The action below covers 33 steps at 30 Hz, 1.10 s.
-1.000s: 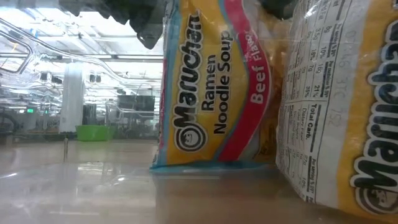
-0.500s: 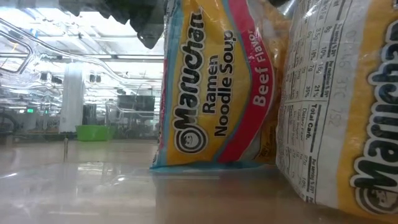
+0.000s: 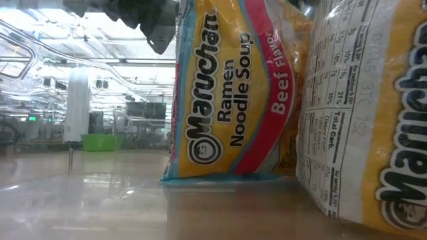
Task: Pick & Place Food Item
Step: Put the orange seasoning pack into the top transparent bin
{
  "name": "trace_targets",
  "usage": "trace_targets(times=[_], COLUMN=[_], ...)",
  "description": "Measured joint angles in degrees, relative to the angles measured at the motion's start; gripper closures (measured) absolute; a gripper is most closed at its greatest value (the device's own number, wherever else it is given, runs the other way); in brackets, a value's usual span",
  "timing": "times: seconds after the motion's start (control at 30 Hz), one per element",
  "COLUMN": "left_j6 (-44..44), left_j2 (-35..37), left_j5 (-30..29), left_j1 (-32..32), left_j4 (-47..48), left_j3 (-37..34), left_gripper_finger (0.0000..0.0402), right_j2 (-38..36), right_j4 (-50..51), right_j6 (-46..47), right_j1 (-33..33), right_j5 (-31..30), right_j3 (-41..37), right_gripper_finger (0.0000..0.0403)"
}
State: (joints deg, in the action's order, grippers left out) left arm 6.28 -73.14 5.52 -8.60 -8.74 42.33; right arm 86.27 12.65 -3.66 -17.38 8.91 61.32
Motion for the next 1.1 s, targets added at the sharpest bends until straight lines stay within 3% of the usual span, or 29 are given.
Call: trace_targets(times=[0.27,0.6,1.1], left_j6=[0.01,0.33,6.09], left_j2=[0.0,1.73,6.05], left_j5=[-7.5,-14.28,-16.16], left_j1=[0.04,0.01,-0.17], left_j4=[1.39,8.87,17.84], left_j3=[0.0,0.02,0.02], left_gripper_finger=[0.0293,0.0293,0.0295], right_j2=[-2.04,-3.66,-3.62], right_j4=[4.41,9.68,12.17], right_j6=[1.21,3.69,3.71], right_j1=[0.69,0.69,5.55], right_j5=[-6.88,-23.37,-25.75], right_j3=[-0.02,0.0,-0.68], right_gripper_finger=[0.0351,0.0398,0.0402])
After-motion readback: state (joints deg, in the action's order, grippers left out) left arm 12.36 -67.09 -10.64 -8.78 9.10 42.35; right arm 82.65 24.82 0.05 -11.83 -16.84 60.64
